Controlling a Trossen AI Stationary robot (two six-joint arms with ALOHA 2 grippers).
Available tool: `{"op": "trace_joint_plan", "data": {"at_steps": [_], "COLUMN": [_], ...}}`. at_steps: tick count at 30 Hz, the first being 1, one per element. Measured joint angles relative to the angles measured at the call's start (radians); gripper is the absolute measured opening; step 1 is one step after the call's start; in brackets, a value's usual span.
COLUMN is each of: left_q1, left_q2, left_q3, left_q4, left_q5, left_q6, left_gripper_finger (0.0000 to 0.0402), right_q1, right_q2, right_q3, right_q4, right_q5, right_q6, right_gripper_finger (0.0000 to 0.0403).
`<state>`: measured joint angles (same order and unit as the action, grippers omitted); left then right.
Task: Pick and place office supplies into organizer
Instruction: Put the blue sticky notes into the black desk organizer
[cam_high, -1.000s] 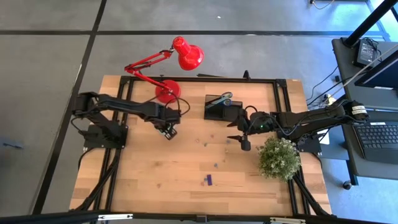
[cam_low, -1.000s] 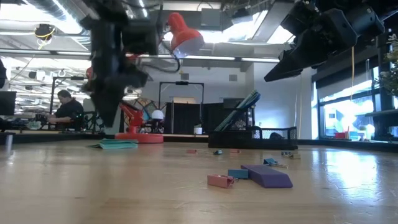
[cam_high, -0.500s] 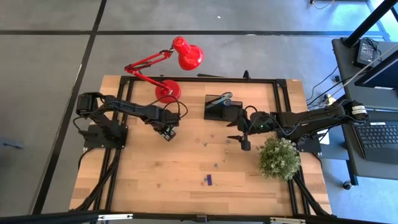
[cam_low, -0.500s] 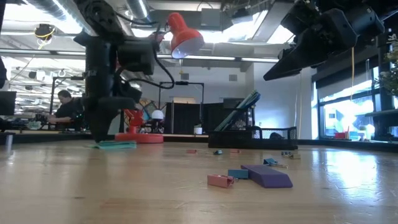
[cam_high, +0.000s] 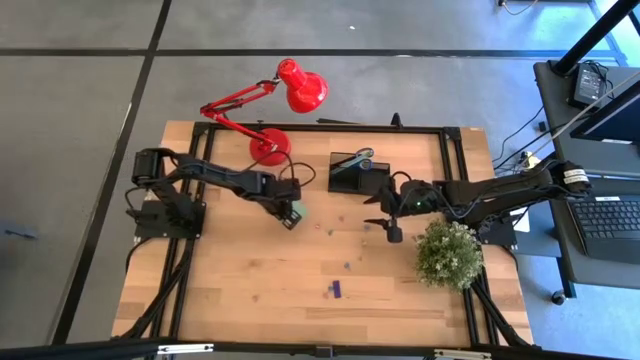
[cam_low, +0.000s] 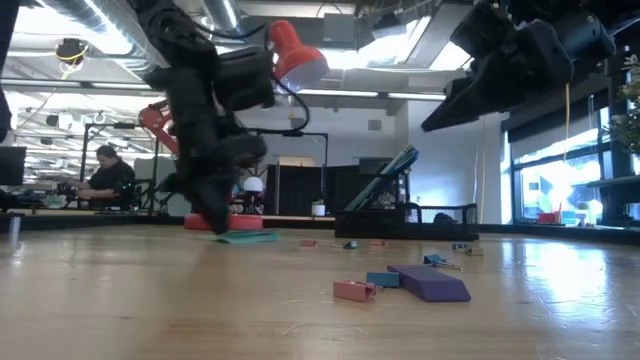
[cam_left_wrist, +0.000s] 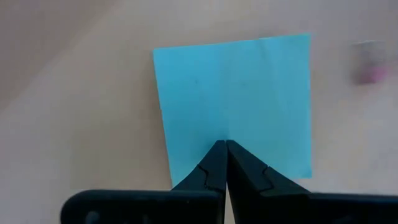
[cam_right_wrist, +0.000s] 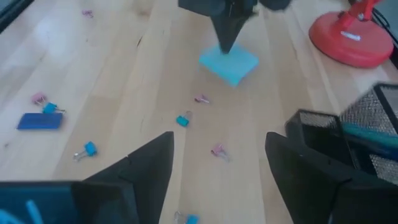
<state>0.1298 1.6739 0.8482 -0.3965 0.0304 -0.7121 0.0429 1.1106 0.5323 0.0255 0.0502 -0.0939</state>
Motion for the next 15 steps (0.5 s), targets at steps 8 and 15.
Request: {"op": "trace_joint_plan", "data": {"at_steps": [8, 15], "left_q1": [-0.027, -0.031], "left_q2": [0.101, 0.15], "left_q3": [0.007, 0.005], "left_q4": [0.225, 0.361], "left_q5": [0.072, 0.076], "left_q6": [0.023, 0.01], "left_gripper_finger": [0.0002, 0.0002], "right_q1": [0.017, 0.037], "right_q2": [0.245, 0.437], "right_q3": [0.001, 0.111], "right_q4": [0.234, 0.298], "right_q5": [0.001, 0.098], "right_q6": [-0.202, -0.362], "right_gripper_finger": [0.0255, 0.0255]}}
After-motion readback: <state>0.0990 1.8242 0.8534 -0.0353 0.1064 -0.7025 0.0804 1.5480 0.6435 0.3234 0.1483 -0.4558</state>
